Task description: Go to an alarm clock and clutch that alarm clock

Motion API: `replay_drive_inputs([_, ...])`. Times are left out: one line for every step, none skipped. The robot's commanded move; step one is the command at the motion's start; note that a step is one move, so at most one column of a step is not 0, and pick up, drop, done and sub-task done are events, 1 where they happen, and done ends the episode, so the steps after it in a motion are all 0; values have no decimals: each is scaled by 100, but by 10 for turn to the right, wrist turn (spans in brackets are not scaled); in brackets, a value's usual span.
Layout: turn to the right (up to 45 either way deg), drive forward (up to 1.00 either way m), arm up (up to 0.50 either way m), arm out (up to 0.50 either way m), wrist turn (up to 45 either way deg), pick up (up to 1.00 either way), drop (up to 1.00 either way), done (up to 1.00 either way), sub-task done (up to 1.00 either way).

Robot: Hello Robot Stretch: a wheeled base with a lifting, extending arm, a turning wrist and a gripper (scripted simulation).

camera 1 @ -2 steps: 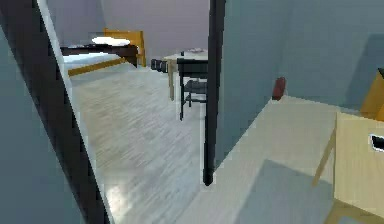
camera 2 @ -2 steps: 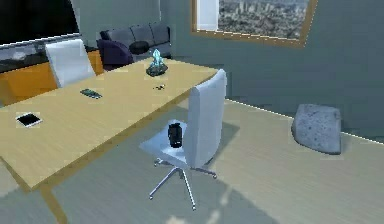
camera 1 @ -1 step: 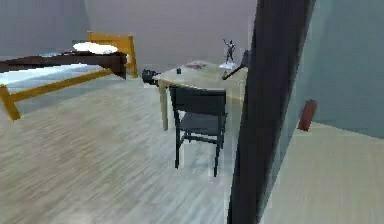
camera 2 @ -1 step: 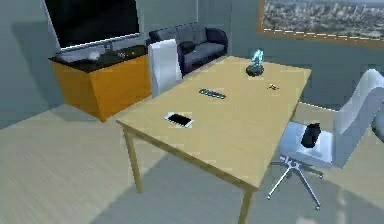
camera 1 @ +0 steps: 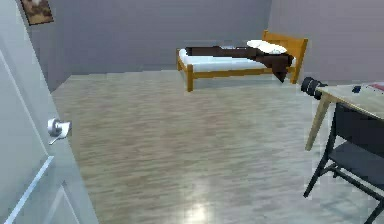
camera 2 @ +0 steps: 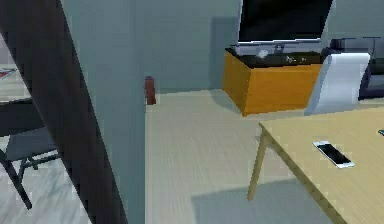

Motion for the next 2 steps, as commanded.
replay_drive_inputs([-180, 0, 0, 0, 0, 0, 0, 0, 0])
replay_drive_inputs([0, 35, 0, 0, 0, 0, 0, 0, 0])
